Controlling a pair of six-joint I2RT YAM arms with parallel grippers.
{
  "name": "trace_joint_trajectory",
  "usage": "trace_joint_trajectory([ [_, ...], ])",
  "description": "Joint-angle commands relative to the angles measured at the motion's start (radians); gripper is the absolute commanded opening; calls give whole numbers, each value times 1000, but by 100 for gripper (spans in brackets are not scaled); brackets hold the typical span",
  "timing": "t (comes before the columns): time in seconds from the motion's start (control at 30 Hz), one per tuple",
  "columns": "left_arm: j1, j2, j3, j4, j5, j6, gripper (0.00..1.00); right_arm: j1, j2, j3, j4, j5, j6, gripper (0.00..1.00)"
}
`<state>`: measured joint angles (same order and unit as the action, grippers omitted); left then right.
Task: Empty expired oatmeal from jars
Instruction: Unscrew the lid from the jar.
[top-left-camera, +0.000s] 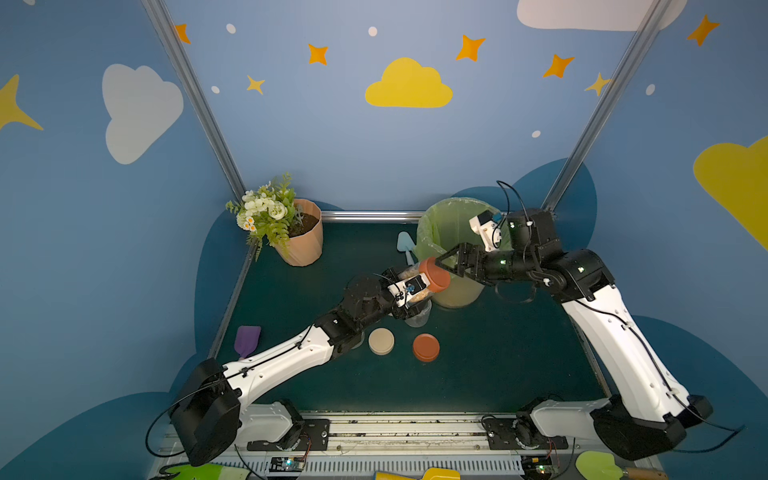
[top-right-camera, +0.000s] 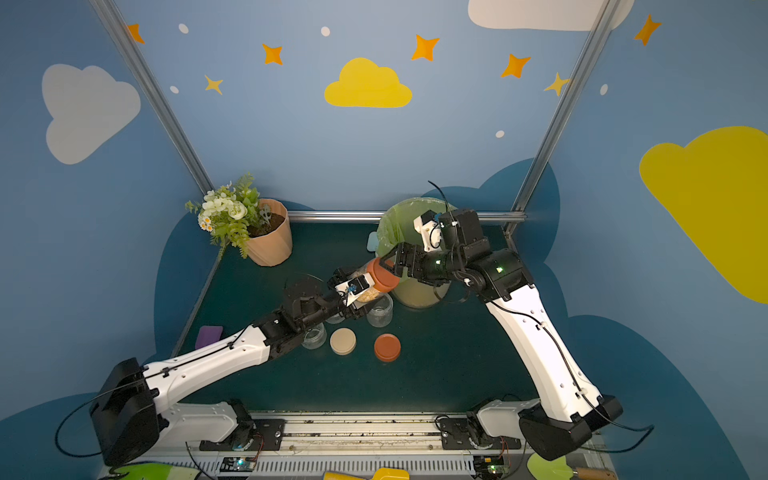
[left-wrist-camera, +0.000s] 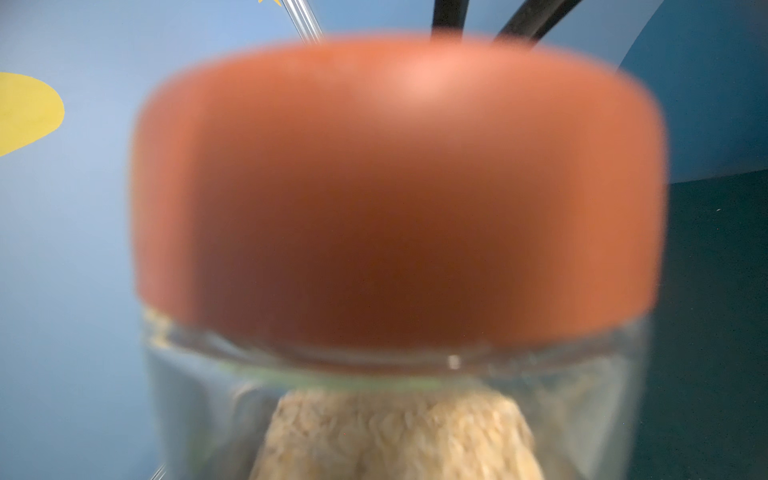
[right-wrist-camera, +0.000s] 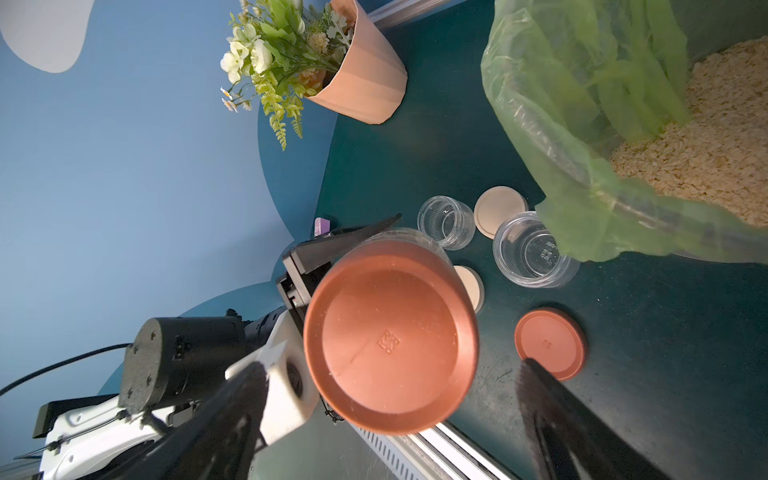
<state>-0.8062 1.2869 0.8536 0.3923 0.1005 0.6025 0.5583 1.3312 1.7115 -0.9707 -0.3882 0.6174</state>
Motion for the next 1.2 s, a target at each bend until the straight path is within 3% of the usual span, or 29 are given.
trace_joint_trajectory([
  [0.0,-8,-20,58,115,-10,19,3,16,18,17,-30,14,-11,93],
  [0.33,-14,-6,62,110,-14,29,3,43,74,63,-43,-9,-40,93],
  [0.83,-16,-4,61,123,-27,25,3,65,68,10,-72,-32,-40,92],
  [1.03,-16,-10,58,124,-6,-1,3,66,61,-5,-56,-42,-55,82],
  [1.17,-13,-40,34,93,44,-48,3,68,41,-25,19,-88,-174,71],
])
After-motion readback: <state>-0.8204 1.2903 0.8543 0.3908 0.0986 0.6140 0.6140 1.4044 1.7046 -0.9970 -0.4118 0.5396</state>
